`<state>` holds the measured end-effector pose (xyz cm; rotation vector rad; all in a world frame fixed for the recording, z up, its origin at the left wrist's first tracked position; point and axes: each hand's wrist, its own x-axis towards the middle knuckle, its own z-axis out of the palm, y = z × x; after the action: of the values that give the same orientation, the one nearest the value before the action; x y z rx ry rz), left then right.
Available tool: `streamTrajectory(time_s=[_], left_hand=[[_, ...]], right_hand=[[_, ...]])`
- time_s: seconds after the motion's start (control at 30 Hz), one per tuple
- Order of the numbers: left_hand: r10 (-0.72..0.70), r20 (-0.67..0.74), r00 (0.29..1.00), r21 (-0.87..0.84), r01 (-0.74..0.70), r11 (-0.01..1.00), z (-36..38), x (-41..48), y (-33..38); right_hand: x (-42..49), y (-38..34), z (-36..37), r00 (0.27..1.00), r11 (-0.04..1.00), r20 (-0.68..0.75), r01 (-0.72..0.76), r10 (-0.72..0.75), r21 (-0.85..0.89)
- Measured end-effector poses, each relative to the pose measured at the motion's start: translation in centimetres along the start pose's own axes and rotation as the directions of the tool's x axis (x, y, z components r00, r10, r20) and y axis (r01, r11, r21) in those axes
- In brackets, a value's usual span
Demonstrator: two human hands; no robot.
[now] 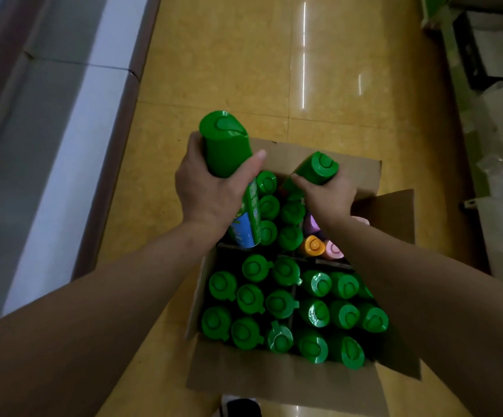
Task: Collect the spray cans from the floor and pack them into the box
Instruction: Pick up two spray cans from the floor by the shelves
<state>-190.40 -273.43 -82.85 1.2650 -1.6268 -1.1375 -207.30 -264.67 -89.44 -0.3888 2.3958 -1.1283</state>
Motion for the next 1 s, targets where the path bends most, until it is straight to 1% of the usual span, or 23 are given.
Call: streamTrajectory(time_s=[0.17, 0.33, 0.47, 0.53, 0.63, 0.73, 0.83, 0.87, 0.93, 1.0], left_hand=[[0.033, 0.052, 0.998, 0.003, -0.033, 0.999, -0.1, 0.6, -1.2], [0.048, 0.037, 0.998, 0.015, -0.049, 0.999, 0.5, 1.0, -1.1], [0.058, 0.046, 0.997, 0.031, -0.059, 0.998, 1.0, 0.4, -0.5], [0.061, 0.055, 0.997, 0.032, -0.062, 0.998, 1.3, -0.2, -0.1], [0.069, 0.087, 0.994, 0.033, -0.072, 0.997, 2.4, -1.6, 0.8], [0.08, 0.114, 0.99, 0.02, -0.083, 0.996, 3.6, -3.4, 2.7], [0.069, 0.147, 0.987, 0.0, -0.07, 0.998, 5.3, -5.7, 4.7], [0.072, 0.156, 0.985, 0.004, -0.073, 0.997, 5.9, -6.7, 5.5], [0.069, 0.195, 0.978, 0.014, -0.073, 0.997, 7.1, -8.9, 7.1], [0.083, 0.225, 0.971, 0.021, -0.09, 0.996, 8.2, -11.3, 8.8]], right_hand=[[0.6, 0.9, 1.8, 0.997, 0.995, 0.007, -0.078, 0.078, -0.061], [0.6, 2.0, 1.8, 0.997, 0.992, -0.037, -0.073, 0.069, -0.108], [-0.2, 1.9, 0.1, 0.995, 0.995, -0.071, -0.079, 0.074, -0.068], [-0.7, 2.0, -1.1, 0.995, 0.997, -0.089, -0.057, 0.053, -0.042], [-1.4, 2.0, -3.4, 0.997, 0.999, -0.078, -0.026, 0.027, 0.02], [-2.3, 1.5, -6.5, 0.999, 0.998, -0.032, -0.007, 0.009, 0.061], [-2.7, 1.8, -9.6, 0.997, 0.988, 0.042, -0.064, 0.059, 0.139], [-2.9, 2.1, -10.7, 0.992, 0.98, 0.09, -0.106, 0.091, 0.17], [-3.7, 2.9, -12.9, 0.957, 0.948, 0.239, -0.22, 0.164, 0.23], [-4.9, 4.1, -15.1, 0.912, 0.939, 0.358, -0.282, 0.199, 0.197]])
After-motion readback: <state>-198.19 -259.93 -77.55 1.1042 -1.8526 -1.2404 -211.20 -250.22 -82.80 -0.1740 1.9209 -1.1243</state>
